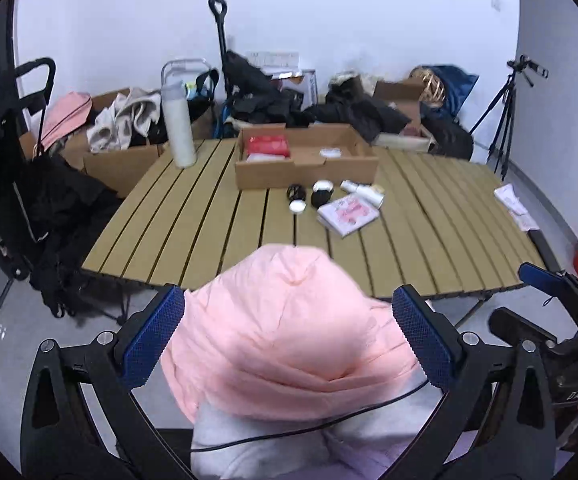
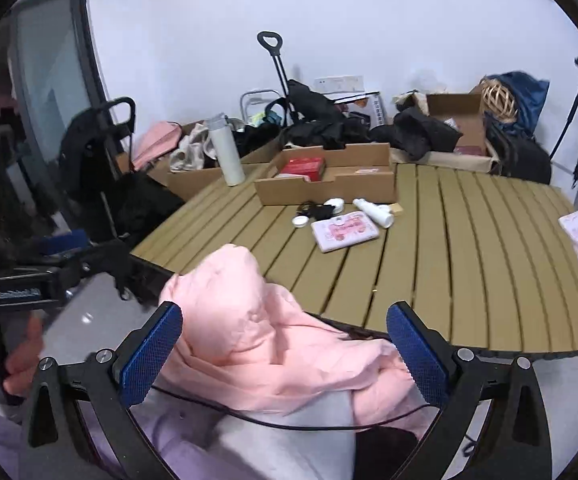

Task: Organize objects
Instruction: 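Withdraw the left gripper from the tray, then grasp the white lid with the left gripper while the right gripper grasps the black pouch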

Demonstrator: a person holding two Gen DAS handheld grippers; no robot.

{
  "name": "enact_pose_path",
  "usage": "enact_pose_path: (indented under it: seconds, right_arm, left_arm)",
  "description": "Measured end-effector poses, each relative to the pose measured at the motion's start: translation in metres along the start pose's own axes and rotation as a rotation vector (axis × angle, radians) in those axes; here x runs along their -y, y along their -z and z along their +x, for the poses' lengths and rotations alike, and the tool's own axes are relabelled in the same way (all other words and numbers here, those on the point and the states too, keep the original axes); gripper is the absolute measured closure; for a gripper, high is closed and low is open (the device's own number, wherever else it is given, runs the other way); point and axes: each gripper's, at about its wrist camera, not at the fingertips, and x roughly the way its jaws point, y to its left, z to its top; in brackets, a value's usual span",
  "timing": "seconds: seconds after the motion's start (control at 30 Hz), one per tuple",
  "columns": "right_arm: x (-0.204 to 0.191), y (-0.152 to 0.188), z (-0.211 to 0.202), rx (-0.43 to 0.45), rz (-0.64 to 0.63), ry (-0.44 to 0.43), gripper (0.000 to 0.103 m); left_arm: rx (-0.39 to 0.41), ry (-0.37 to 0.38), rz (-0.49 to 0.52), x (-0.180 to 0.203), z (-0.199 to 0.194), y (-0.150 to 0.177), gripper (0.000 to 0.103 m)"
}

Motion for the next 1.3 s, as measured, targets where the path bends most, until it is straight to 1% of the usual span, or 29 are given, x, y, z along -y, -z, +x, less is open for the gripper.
enact_pose_path:
  seconds: [0.03,0.1,0.17,0.27,0.37,0.4,0.43,0.5,0.57,0.6,0.63,0.67,0.7,0.77,0.8,0.83,0.87,0.9,0.97,1.0,1.03,1.07,1.13,1.2,1.23,1.3]
  right_arm:
    - [0.000,-0.001,-0.002,0.012,0.001,-0.006,0.000]
    - [0.003,-0.004,-0.005,0.031,0.015,-0.010,0.000]
    - [0.006,0.000,-0.005,0.023,0.024,-0.004,0.000]
    - [0.010,0.006,-0.001,0.006,0.041,-0.018,0.000]
    - [0.015,0.009,0.008,-0.006,0.068,-0.049,0.000]
    - [0.016,0.009,0.012,-0.011,0.072,-0.050,0.000]
    - [0.017,0.010,0.019,-0.021,0.073,-0.033,0.000]
    - [0.020,0.014,0.033,-0.044,0.066,0.029,0.000]
    - [0.027,0.016,0.058,-0.110,0.077,0.030,0.008]
    - [0.030,0.016,0.066,-0.130,0.087,0.027,0.019]
    - [0.034,0.015,0.079,-0.156,0.089,0.026,0.028]
    - [0.037,0.014,0.087,-0.172,0.086,0.023,0.030]
    - [0.041,0.008,0.100,-0.189,0.080,0.001,0.034]
    - [0.046,-0.005,0.115,-0.189,0.075,-0.027,0.035]
    - [0.048,-0.015,0.124,-0.180,0.069,-0.036,0.035]
    - [0.051,-0.025,0.132,-0.167,0.061,-0.044,0.035]
    - [0.054,-0.036,0.143,-0.154,0.053,-0.048,0.035]
    - [0.059,-0.048,0.158,-0.148,0.048,-0.047,0.035]
    - [0.070,-0.071,0.194,-0.163,0.053,-0.053,0.035]
    - [0.076,-0.081,0.213,-0.170,0.068,-0.058,0.035]
    - [0.081,-0.090,0.229,-0.175,0.084,-0.069,0.035]
    - [0.087,-0.099,0.248,-0.181,0.101,-0.082,0.035]
    - [0.094,-0.111,0.282,-0.205,0.120,-0.093,0.035]
    - [0.100,-0.115,0.323,-0.256,0.146,-0.102,0.035]
    - [0.102,-0.115,0.337,-0.272,0.153,-0.108,0.035]
    - [0.102,-0.113,0.364,-0.301,0.164,-0.116,0.035]
  left_arm:
    - [0.001,0.008,0.006,0.001,0.000,0.000,0.000]
    - [-0.007,-0.002,0.010,0.000,0.003,0.001,0.000]
    - [-0.023,-0.008,0.001,-0.002,0.008,0.004,0.000]
    - [-0.044,-0.008,-0.009,-0.006,0.017,0.010,0.000]
    - [-0.022,-0.022,0.011,-0.009,0.029,0.012,0.000]
    - [-0.014,-0.016,0.011,-0.012,0.035,0.012,0.000]
    - [-0.012,-0.006,0.005,-0.016,0.041,0.012,0.000]
    - [-0.019,0.016,-0.003,-0.022,0.059,0.008,0.000]
    - [-0.007,0.026,0.025,-0.027,0.083,-0.003,0.000]
    - [0.006,0.022,0.040,-0.028,0.093,-0.010,0.001]
    - [0.014,0.019,0.057,-0.028,0.103,-0.018,0.002]
    - [0.015,0.021,0.080,-0.028,0.117,-0.028,0.006]
    - [0.012,0.039,0.105,-0.027,0.130,-0.038,0.007]
    - [-0.002,0.117,0.156,-0.023,0.163,-0.056,0.008]
    - [-0.028,0.166,0.176,-0.019,0.188,-0.062,0.008]
    - [-0.053,0.183,0.179,-0.017,0.206,-0.066,0.010]
    - [-0.099,0.208,0.173,-0.014,0.236,-0.069,0.016]
    - [-0.130,0.219,0.169,-0.012,0.257,-0.070,0.020]
    - [-0.189,0.208,0.152,-0.011,0.296,-0.072,0.036]
    - [-0.224,0.192,0.145,-0.009,0.315,-0.072,0.040]
    - [-0.247,0.191,0.141,-0.008,0.327,-0.072,0.046]
    - [-0.263,0.200,0.138,-0.009,0.340,-0.073,0.047]
    - [-0.280,0.218,0.135,-0.011,0.351,-0.073,0.048]
    - [-0.307,0.236,0.135,-0.013,0.361,-0.072,0.057]
    - [-0.316,0.243,0.138,-0.014,0.365,-0.071,0.066]
    - [-0.304,0.251,0.155,-0.013,0.367,-0.070,0.075]
